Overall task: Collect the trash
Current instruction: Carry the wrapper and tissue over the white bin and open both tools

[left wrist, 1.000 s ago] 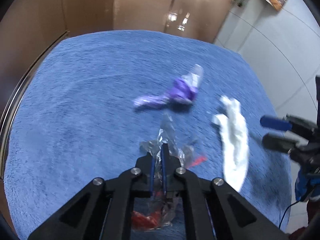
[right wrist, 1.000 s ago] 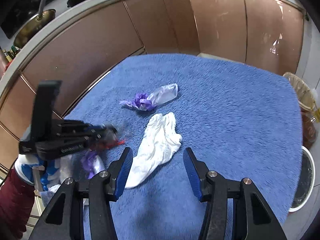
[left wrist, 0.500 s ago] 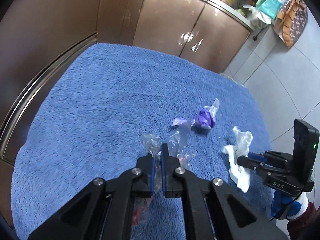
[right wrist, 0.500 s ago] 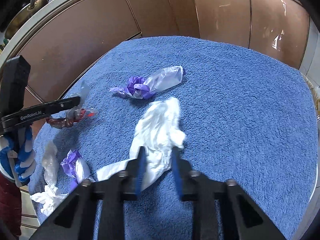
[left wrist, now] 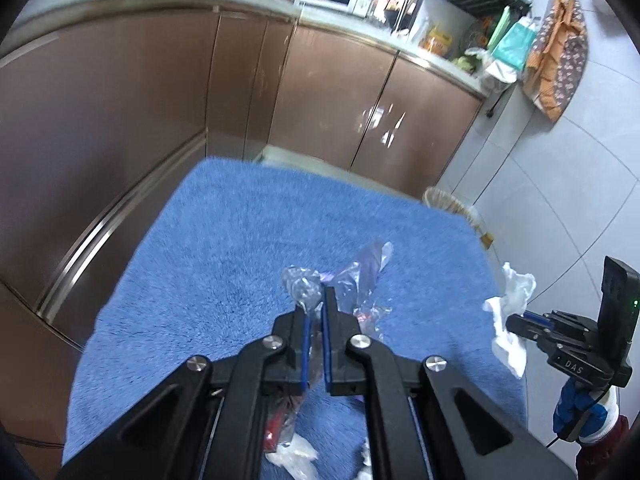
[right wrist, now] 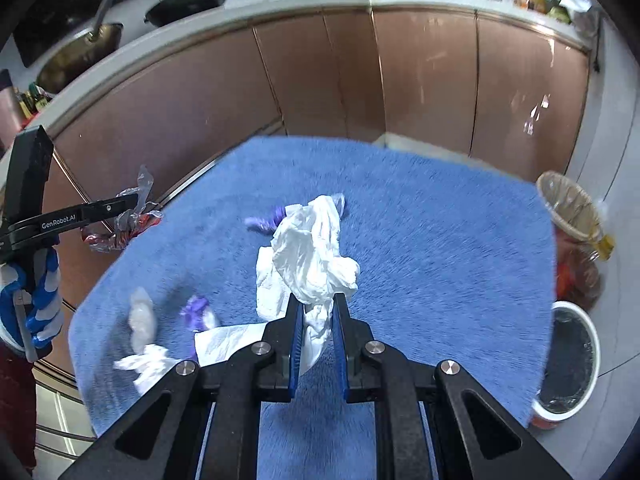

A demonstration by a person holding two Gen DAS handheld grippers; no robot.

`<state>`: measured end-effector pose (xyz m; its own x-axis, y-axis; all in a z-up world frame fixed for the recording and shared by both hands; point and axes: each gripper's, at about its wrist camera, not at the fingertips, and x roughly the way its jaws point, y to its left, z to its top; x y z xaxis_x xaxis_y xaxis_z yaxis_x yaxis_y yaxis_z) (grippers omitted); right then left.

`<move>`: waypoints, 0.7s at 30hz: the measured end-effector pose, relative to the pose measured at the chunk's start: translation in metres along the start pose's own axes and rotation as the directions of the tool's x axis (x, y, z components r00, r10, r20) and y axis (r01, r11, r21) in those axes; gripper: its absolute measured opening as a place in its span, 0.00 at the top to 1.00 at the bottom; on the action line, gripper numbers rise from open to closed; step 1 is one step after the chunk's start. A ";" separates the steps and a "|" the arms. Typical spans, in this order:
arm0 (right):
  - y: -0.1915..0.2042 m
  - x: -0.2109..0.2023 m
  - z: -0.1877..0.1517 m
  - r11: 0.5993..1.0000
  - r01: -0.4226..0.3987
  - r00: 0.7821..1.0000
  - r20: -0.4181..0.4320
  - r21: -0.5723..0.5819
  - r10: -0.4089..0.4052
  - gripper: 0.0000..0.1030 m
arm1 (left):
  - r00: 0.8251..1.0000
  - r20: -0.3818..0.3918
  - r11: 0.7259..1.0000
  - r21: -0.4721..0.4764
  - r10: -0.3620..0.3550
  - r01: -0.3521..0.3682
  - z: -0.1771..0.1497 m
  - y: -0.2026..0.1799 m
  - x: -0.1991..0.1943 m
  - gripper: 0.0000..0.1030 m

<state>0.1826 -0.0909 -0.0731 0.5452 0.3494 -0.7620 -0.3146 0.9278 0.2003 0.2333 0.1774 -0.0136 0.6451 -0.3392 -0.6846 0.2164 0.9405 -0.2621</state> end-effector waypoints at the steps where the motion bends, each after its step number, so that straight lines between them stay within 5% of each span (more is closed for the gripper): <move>1: 0.001 -0.011 0.000 1.000 0.004 1.000 0.019 -0.002 -0.004 0.87 | 1.000 0.017 1.000 0.006 0.000 0.000 0.001 -0.005 -0.011 0.96; 12: -0.011 -0.116 -0.008 1.000 0.029 0.981 0.191 0.011 -0.030 0.87 | 0.989 0.143 0.997 0.080 -0.021 0.010 0.014 -0.067 -0.093 0.96; 21: -0.058 -0.160 -0.027 0.994 0.054 0.958 0.276 0.092 -0.078 0.87 | 0.990 0.096 0.976 0.198 -0.106 0.086 0.023 -0.163 -0.069 0.96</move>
<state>0.0926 -0.2039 0.0207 0.7613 0.2988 -0.5755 -0.2118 0.9534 0.2147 0.1700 0.0485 0.0917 0.6856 -0.4338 -0.5845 0.4117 0.8933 -0.1801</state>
